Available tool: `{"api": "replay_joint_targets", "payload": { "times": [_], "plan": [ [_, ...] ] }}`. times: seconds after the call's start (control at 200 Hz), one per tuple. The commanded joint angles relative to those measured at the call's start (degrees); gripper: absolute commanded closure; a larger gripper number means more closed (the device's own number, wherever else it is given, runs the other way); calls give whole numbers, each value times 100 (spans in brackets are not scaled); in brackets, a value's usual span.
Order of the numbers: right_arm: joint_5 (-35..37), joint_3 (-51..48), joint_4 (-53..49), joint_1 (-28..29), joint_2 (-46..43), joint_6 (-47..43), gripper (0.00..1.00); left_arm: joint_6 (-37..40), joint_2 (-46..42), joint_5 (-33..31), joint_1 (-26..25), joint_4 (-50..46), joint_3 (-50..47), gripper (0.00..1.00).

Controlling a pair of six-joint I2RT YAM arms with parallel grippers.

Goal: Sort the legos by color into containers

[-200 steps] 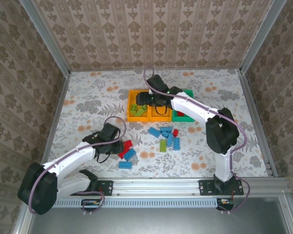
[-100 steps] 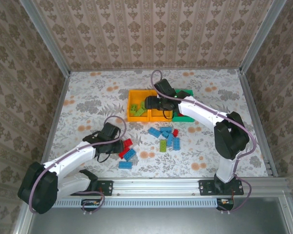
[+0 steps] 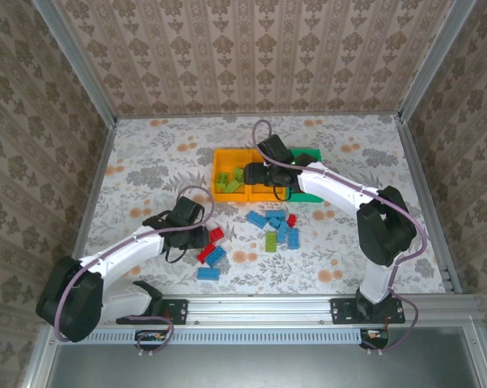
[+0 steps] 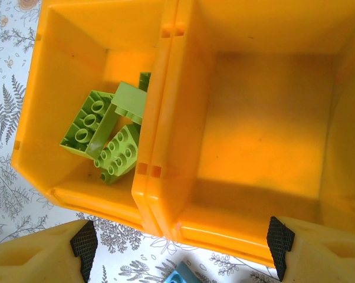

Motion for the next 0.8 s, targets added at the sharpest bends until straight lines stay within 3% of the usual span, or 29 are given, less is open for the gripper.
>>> {"api": "replay_joint_targets", "payload": {
  "times": [0.0, 0.26, 0.525, 0.795],
  "plan": [
    [141, -116, -31, -59, -285, -30, 21, 165, -21, -116, -22, -12, 249, 67],
    [177, -285, -11, -104, -423, -35, 21, 538, -47, -240, 80, -257, 985, 66],
    [104, -1048, 38, 15, -802, -17, 23, 1033, 716, -62, 246, -1, 2184, 65],
    [690, -1772, -306, 927, -1194, 632, 24, 1341, 2316, 642, 593, 474, 3670, 65]
  ]
}}
